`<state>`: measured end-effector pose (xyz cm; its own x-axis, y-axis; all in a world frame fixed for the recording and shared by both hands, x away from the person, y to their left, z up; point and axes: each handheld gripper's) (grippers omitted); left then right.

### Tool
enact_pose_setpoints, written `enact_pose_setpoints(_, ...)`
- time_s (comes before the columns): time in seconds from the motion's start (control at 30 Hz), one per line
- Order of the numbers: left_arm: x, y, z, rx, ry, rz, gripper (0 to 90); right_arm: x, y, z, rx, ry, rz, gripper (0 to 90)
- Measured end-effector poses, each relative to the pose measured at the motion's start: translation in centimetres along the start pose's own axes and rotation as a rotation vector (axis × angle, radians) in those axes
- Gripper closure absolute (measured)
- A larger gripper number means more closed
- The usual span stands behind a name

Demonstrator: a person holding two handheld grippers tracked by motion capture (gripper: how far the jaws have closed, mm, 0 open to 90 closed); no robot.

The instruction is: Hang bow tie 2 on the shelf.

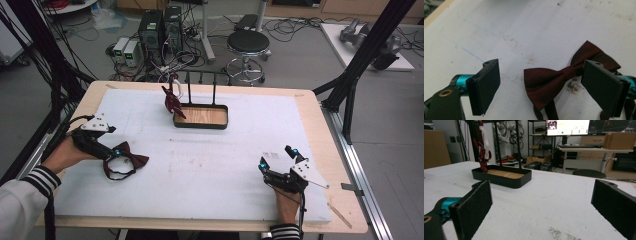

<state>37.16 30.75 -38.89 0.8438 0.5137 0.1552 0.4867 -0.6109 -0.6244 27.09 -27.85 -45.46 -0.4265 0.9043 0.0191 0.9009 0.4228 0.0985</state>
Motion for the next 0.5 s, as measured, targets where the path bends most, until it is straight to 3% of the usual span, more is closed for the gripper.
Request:
enact_pose_setpoints(0.2, 0.0, 1.4, 0.2, 0.035, 0.033, 0.051, 18.9, 0.0, 0.0, 0.0, -0.002, 0.004, 0.000, 2.5)
enact_pose_setpoints(0.5, 0.3, 2.1, 0.7, 0.067, 0.075, 0.113, 24.4, 0.0, 0.0, 0.0, -0.003, 0.004, 0.000, 2.6)
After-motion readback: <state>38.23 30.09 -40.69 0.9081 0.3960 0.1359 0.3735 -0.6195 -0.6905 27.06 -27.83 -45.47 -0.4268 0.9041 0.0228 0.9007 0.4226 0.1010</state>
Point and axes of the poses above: each handheld gripper's, and its own axes: y roughly forward along the jaws, z roughly out of its underside, x roughly to its left, and after that the axes turned 8 degrees about -x, right-handed
